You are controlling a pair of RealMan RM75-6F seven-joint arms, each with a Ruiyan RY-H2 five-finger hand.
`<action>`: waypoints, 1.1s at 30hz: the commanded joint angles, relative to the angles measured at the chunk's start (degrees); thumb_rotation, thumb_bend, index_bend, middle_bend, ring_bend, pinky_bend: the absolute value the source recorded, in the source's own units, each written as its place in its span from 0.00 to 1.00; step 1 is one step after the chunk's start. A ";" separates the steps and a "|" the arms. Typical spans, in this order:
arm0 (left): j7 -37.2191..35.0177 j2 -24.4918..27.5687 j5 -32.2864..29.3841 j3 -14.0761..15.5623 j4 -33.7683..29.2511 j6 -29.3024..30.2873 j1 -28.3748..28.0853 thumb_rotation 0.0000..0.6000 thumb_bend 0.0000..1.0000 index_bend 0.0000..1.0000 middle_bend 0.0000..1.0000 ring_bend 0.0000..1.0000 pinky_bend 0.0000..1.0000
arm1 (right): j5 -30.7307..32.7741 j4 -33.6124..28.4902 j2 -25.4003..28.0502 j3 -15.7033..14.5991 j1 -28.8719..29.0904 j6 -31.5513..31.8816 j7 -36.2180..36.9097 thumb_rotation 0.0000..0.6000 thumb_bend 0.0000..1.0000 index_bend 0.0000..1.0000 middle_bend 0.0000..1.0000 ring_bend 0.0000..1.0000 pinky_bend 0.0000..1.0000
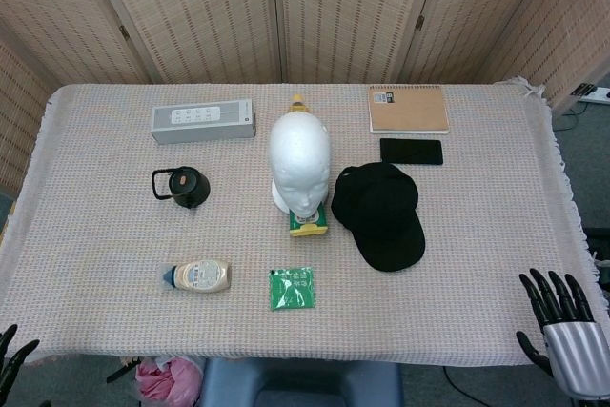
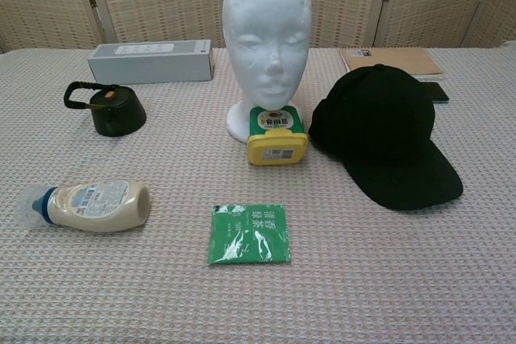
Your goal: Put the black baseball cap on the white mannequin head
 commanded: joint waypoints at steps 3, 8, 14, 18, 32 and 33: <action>-2.72 0.72 -0.04 -0.11 0.34 2.14 0.67 1.00 0.07 0.21 0.04 0.04 0.14 | -7.40 14.86 -8.19 0.25 2.87 2.26 -2.30 1.00 0.18 0.03 0.17 0.07 0.01; -4.88 1.16 -0.48 -0.31 0.90 3.34 1.05 1.00 0.07 0.21 0.05 0.04 0.14 | -11.78 27.59 -16.57 1.59 5.90 6.70 -0.55 1.00 0.18 0.18 0.29 0.19 0.17; -7.78 2.10 -1.83 -0.56 0.95 3.58 1.14 1.00 0.07 0.21 0.05 0.04 0.14 | -10.36 38.52 -24.45 2.54 8.68 5.13 0.79 1.00 0.17 0.25 0.35 0.25 0.24; -9.22 2.46 -2.19 -0.65 1.21 4.08 1.36 1.00 0.07 0.21 0.05 0.04 0.14 | -10.04 42.58 -27.99 3.30 11.16 4.16 -2.13 1.00 0.16 0.25 0.34 0.25 0.24; -14.34 3.36 -4.03 -1.21 2.67 5.69 2.27 1.00 0.07 0.21 0.05 0.04 0.14 | -9.30 54.51 -36.92 3.40 18.27 3.04 -6.79 1.00 0.16 0.25 0.33 0.25 0.24; -14.40 3.43 -4.14 -1.21 2.57 5.49 2.22 1.00 0.07 0.21 0.05 0.04 0.14 | -9.00 54.91 -37.37 3.36 18.55 2.67 -6.81 1.00 0.16 0.25 0.33 0.25 0.24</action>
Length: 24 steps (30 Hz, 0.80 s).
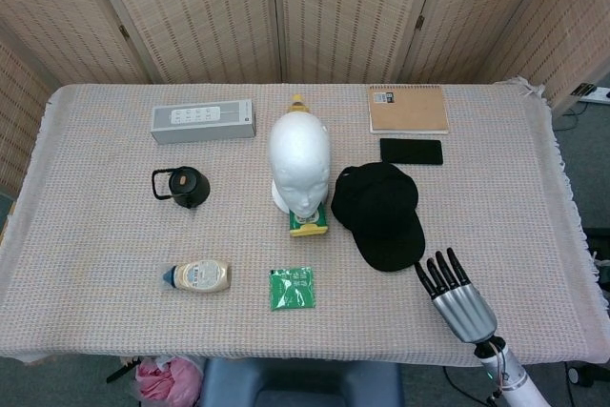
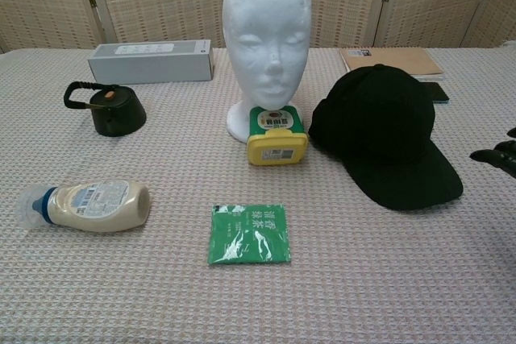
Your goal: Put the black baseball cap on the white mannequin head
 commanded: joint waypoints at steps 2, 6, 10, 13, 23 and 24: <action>-0.42 0.33 -0.39 -0.09 -0.33 -0.57 -0.16 1.00 0.07 0.21 0.05 0.04 0.14 | 1.26 2.00 -2.16 -0.43 1.58 -1.72 -0.18 1.00 0.16 0.25 0.34 0.25 0.24; -1.86 0.83 -0.82 -0.16 -0.50 -0.46 -0.06 1.00 0.07 0.21 0.05 0.04 0.14 | 2.01 4.09 -4.18 -0.83 3.04 -2.93 -0.34 1.00 0.16 0.25 0.34 0.25 0.24; -3.95 1.24 -1.61 -0.50 -0.27 0.07 0.16 1.00 0.07 0.21 0.05 0.04 0.14 | 2.48 6.62 -5.97 -1.46 4.46 -3.89 -1.45 1.00 0.16 0.25 0.34 0.25 0.24; -4.94 1.44 -2.17 -0.74 -0.26 0.08 0.21 1.00 0.07 0.21 0.05 0.04 0.14 | 2.77 8.54 -7.26 -1.92 5.29 -4.05 -1.78 1.00 0.16 0.25 0.34 0.25 0.24; -8.34 2.12 -3.65 -1.32 0.27 0.28 0.51 1.00 0.08 0.20 0.05 0.04 0.14 | 4.47 14.42 -11.54 -3.57 6.54 -5.86 -0.56 1.00 0.17 0.25 0.35 0.26 0.25; -8.43 2.17 -3.69 -1.34 0.29 0.15 0.46 1.00 0.08 0.20 0.05 0.04 0.14 | 4.61 14.88 -11.86 -3.66 6.68 -5.87 -0.56 1.00 0.17 0.25 0.35 0.26 0.25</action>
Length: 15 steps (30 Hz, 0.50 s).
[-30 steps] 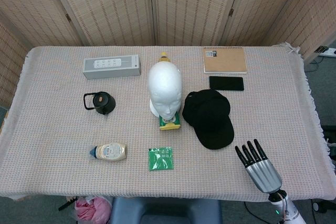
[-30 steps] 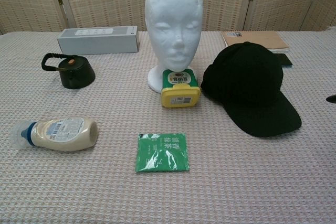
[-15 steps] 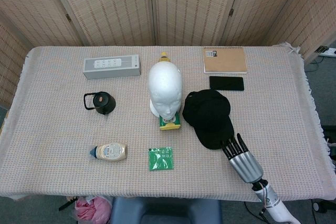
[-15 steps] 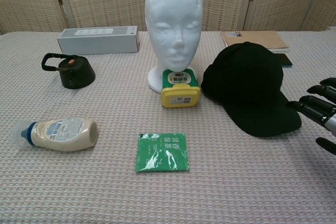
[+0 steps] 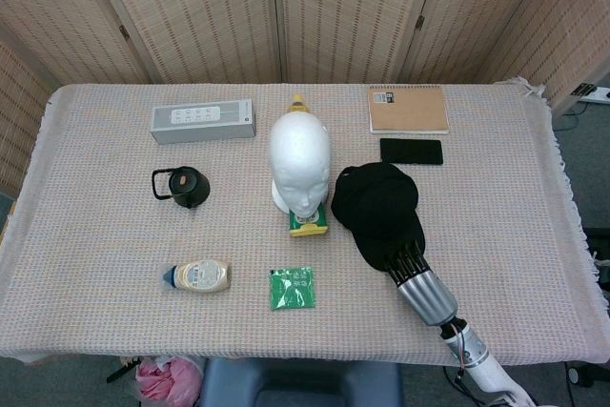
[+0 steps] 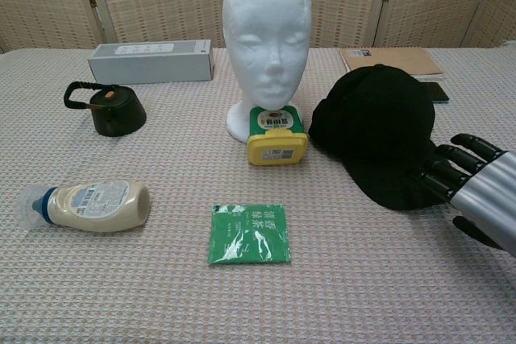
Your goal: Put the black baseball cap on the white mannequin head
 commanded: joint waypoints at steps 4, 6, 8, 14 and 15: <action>-0.20 0.22 -0.14 -0.16 -0.04 -0.57 -0.17 1.00 0.09 0.20 0.05 0.04 0.14 | 1.26 2.64 -2.08 -0.58 1.16 -0.67 0.24 1.00 0.17 0.25 0.35 0.26 0.25; -0.09 0.19 -0.09 -0.18 -0.05 -0.58 -0.14 1.00 0.09 0.20 0.05 0.04 0.14 | 1.69 3.29 -2.69 -0.64 1.65 -0.94 0.32 1.00 0.17 0.26 0.35 0.26 0.25; 0.02 0.16 -0.05 -0.21 -0.05 -0.59 -0.12 1.00 0.09 0.20 0.05 0.04 0.14 | 2.08 3.81 -3.23 -0.67 2.09 -1.30 0.45 1.00 0.18 0.26 0.35 0.26 0.25; -0.01 0.17 -0.13 -0.34 -0.14 -0.66 -0.07 1.00 0.09 0.20 0.05 0.04 0.14 | 3.55 5.62 -5.07 -0.52 3.41 -2.52 0.41 1.00 0.18 0.27 0.36 0.27 0.26; -0.04 0.18 -0.13 -0.34 -0.14 -0.64 -0.05 1.00 0.09 0.20 0.05 0.04 0.14 | 3.69 5.76 -5.19 -0.51 3.49 -2.58 0.46 1.00 0.19 0.27 0.36 0.27 0.26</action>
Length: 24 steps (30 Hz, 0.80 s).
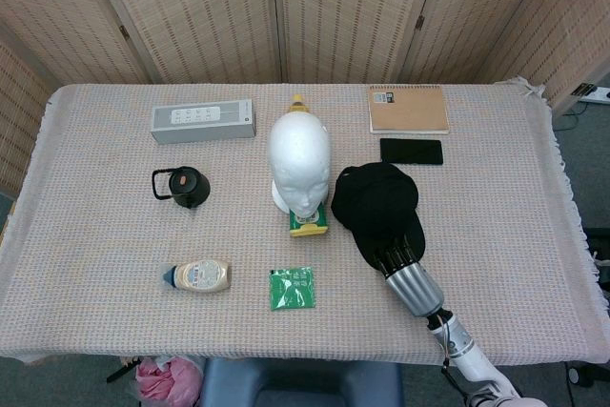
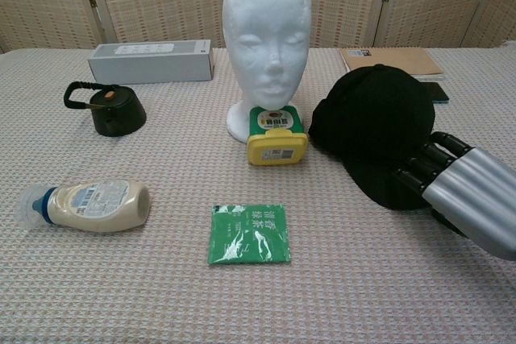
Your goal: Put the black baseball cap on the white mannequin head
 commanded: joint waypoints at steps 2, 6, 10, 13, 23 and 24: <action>-0.06 0.01 0.04 -0.05 0.02 0.10 0.05 1.00 0.09 0.20 0.05 0.04 0.14 | 0.71 0.57 -0.64 0.22 0.62 -0.18 0.16 1.00 0.19 0.28 0.37 0.28 0.26; 0.31 -0.09 0.09 -0.10 0.01 0.01 0.07 1.00 0.09 0.20 0.05 0.04 0.14 | 1.80 1.59 -1.52 0.49 1.26 -0.52 0.44 1.00 0.19 0.29 0.38 0.28 0.27; 0.48 -0.11 0.08 -0.16 -0.10 -0.04 0.11 1.00 0.09 0.20 0.05 0.04 0.14 | 2.70 2.55 -2.17 0.61 1.79 -1.43 0.57 1.00 0.20 0.30 0.38 0.29 0.27; 0.51 -0.15 0.07 -0.22 -0.11 0.05 0.17 1.00 0.09 0.20 0.05 0.04 0.14 | 3.38 3.15 -2.61 0.75 2.18 -1.73 0.76 1.00 0.20 0.31 0.40 0.31 0.29; 0.84 -0.49 0.13 -0.49 0.13 0.60 0.45 1.00 0.09 0.20 0.05 0.04 0.14 | 5.08 4.94 -4.15 0.97 3.47 -2.09 1.72 1.00 0.26 0.51 0.54 0.50 0.65; 1.00 -0.60 0.05 -0.59 0.17 0.76 0.54 1.00 0.09 0.20 0.05 0.04 0.14 | 5.32 5.16 -4.38 1.11 3.80 -1.92 1.98 1.00 0.27 0.53 0.55 0.52 0.67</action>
